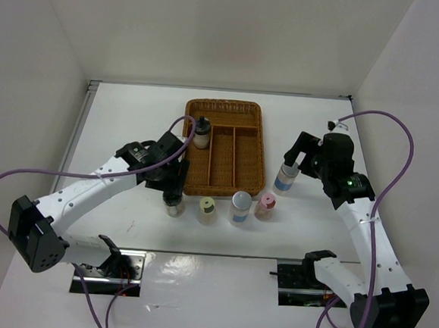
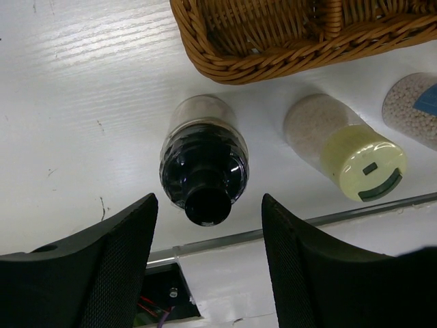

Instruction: Organize the condiment bottles

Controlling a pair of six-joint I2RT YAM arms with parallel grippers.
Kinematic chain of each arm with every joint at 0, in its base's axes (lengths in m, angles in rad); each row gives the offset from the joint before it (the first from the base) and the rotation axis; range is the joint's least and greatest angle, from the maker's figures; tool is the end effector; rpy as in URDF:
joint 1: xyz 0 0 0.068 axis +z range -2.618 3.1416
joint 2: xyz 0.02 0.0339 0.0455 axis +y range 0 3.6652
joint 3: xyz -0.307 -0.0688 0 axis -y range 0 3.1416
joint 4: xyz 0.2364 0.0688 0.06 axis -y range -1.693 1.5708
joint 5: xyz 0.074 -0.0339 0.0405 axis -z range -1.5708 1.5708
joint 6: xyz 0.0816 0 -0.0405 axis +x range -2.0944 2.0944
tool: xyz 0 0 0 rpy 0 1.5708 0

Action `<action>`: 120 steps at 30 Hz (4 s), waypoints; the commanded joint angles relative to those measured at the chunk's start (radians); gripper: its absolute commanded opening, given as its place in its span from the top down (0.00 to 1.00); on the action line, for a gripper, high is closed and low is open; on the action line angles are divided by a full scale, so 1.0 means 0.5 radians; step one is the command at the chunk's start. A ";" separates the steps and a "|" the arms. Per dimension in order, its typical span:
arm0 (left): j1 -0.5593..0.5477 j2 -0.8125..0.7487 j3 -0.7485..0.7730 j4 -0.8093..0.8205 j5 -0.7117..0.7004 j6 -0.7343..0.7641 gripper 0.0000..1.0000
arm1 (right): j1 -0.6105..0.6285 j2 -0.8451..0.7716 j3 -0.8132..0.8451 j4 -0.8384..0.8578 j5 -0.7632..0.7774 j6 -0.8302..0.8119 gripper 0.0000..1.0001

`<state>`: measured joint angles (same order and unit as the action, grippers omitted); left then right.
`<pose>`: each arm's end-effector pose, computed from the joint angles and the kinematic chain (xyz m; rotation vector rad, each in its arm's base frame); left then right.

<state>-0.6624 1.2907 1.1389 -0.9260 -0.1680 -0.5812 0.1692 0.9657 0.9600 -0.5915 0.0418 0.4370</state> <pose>0.2063 -0.1436 0.2960 0.0512 2.6380 -0.2061 0.2083 0.0321 0.3372 0.3154 2.1602 0.3013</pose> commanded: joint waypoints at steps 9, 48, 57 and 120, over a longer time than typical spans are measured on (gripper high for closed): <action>-0.004 0.072 -0.050 0.082 0.017 -0.016 0.41 | -0.013 -0.020 0.001 0.032 0.024 -0.009 0.02; -0.004 0.173 1.127 -0.333 -0.146 0.190 0.79 | -0.013 0.075 0.142 0.014 0.042 -0.027 0.02; 0.024 0.545 1.131 0.042 -0.317 0.254 0.78 | -0.013 0.097 0.179 0.014 0.005 -0.064 0.02; 0.239 0.500 0.898 0.441 -0.115 0.319 0.01 | 0.125 0.498 0.117 -0.130 0.226 -0.046 0.02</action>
<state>-0.5446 1.6707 1.6199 -0.7143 -0.2420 -0.3992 0.2214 1.2030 1.0206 -0.6506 0.1242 0.4042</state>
